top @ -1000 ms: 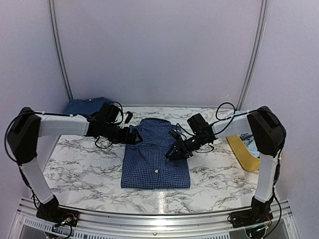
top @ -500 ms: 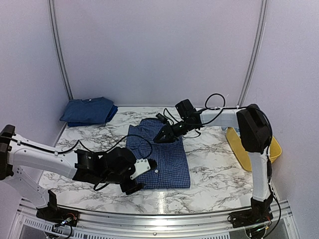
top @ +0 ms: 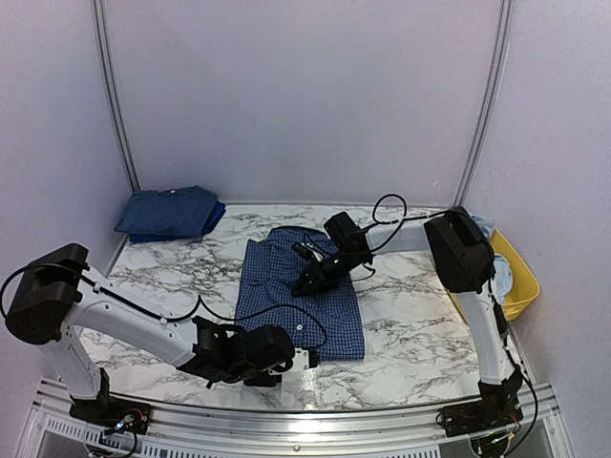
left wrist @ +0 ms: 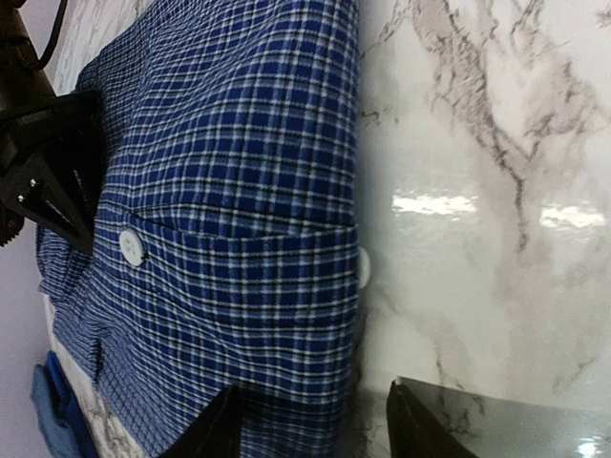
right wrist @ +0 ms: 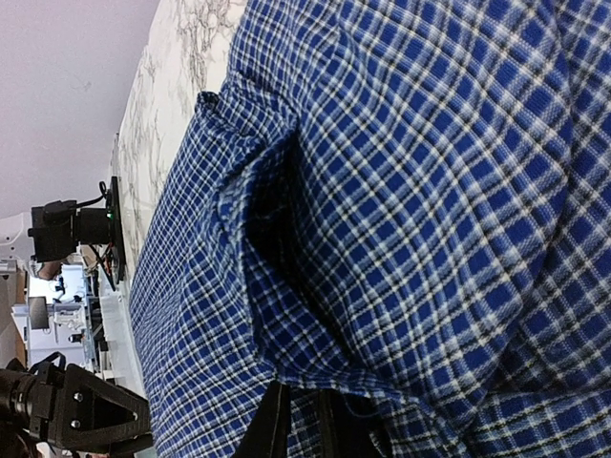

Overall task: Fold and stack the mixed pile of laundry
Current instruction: Pick up the 2/3-rectangle-folded T-shirt from the center of the board, then fold the 2/3-rectangle-folded T-shirt at the center of the board.

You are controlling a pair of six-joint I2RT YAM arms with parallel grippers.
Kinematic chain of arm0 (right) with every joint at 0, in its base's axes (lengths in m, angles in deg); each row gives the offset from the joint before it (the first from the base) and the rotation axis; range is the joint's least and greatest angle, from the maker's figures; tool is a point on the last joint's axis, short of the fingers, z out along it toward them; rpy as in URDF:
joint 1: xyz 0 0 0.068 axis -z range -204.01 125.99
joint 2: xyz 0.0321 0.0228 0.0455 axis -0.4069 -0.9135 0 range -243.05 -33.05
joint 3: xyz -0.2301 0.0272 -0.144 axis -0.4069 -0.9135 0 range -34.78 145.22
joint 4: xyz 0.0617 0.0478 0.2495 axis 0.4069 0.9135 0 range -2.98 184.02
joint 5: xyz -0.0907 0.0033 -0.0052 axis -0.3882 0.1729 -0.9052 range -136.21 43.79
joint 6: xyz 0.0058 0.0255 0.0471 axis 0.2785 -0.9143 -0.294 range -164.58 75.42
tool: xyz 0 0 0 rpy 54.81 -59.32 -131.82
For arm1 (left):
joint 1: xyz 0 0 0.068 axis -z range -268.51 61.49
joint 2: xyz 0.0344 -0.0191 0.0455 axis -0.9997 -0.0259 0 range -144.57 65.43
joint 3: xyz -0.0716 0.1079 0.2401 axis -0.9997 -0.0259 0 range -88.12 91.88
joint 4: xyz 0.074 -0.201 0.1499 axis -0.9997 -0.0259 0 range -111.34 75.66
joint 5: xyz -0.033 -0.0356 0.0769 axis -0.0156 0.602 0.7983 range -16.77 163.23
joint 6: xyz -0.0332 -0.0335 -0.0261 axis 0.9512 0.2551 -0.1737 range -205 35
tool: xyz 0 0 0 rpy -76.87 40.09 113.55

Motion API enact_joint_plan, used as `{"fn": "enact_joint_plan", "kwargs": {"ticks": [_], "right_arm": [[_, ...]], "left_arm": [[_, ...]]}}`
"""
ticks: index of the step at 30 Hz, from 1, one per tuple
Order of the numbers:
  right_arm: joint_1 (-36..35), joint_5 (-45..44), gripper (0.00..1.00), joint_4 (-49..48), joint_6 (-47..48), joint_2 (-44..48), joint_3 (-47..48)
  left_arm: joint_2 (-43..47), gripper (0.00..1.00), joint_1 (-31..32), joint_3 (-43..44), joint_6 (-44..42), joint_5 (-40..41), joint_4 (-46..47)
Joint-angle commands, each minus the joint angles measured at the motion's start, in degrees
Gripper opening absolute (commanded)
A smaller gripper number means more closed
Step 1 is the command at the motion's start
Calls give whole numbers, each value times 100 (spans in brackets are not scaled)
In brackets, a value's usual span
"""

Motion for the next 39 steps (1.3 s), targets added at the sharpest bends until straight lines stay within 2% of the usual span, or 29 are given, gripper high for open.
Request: {"fn": "enact_joint_plan", "kwargs": {"ticks": [1,4,7,11,14,18,21,24,31,39], "right_arm": [[-92,-248,12,216,257,-212,22],[-166,-370,11,230,354,-227,-133],[-225,-381,11,265,411,-145,-350],[-271,-281,13,239,409,267,-841],[-294,-32,22,322,420,772,-1009],[-225,8,33,436,394,1264,-673],[-205,23,32,531,537,1056,-424],[-353,131,27,799,827,663,-421],[-1021,370,22,418,1020,679,-1514],[-1564,318,19,309,1039,1276,-2465]], "left_arm": [[-317,45,38,199,-442,785,376],[-152,25,75,246,-459,858,377],[428,0,139,257,-295,551,126],[1209,0,169,386,180,-135,-635],[1556,0,200,546,489,-551,-1276],[1819,0,266,734,748,-1003,-1830],[1929,0,268,937,973,-1295,-2100],[1895,0,251,1260,1081,-1339,-2419],[1760,0,-129,1919,1261,-1420,-2885],[1674,0,-1048,2196,1051,-1832,-2910]]}}
